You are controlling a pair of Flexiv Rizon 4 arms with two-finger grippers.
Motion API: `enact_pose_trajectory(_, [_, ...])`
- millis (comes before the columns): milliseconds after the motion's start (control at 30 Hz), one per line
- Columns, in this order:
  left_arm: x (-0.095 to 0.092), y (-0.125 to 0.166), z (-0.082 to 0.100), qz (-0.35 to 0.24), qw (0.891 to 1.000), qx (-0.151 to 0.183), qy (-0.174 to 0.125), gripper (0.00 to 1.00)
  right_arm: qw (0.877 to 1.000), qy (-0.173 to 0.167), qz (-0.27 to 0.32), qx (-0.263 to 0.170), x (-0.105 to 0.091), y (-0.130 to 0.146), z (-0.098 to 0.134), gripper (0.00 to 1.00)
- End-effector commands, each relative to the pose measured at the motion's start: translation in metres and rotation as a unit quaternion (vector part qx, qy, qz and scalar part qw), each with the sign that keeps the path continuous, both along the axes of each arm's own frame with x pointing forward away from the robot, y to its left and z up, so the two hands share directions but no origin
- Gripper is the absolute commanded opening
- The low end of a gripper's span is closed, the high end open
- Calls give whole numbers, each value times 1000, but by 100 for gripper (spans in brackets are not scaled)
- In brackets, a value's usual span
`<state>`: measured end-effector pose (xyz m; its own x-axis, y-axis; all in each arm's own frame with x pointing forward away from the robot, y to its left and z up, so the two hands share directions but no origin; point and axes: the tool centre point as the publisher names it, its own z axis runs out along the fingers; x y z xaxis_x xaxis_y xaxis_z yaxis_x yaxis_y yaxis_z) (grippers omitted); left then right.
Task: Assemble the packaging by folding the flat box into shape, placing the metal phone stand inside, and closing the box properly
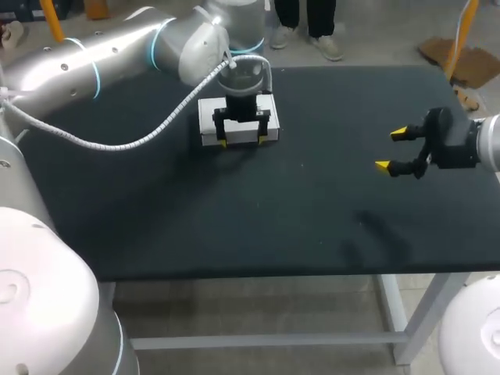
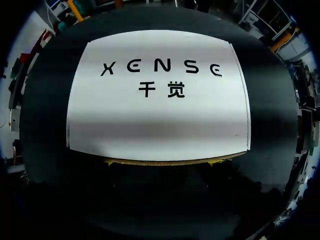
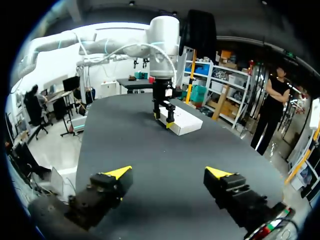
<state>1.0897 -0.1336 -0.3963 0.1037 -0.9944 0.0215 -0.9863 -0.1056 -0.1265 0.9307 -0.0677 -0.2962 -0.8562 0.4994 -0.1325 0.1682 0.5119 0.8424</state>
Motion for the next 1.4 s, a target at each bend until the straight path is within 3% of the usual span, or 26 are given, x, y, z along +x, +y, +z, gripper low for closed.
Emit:
enact_pose_trajectory(33, [21,2,-6,-2,1000,-4,17,100,1000,-1,2,3,0,-1,0,100])
enact_pose_trajectory(467, [64,6,-1,-10,1000,-10,11,100,1000,-1,2,3,0,-1,0,100])
enact_pose_trajectory(700, [71,12,3,-10,1000,-17,6,100,1000,-1,2,3,0,-1,0,100])
enact_pose_trajectory(833, [54,17,9,-18,999,-25,-10,100,1000,-1,2,3,0,-1,0,100])
enact_pose_trajectory(1033, [12,29,31,-58,995,-50,-66,100,1000,-1,2,3,0,-1,0,100])
enact_pose_trajectory(1233, [-33,44,57,-98,983,-74,-133,100,1000,-1,2,3,0,-1,0,100])
enact_pose_trajectory(1400, [-63,57,69,-132,970,-105,-174,100,1000,-1,2,3,0,-1,0,100])
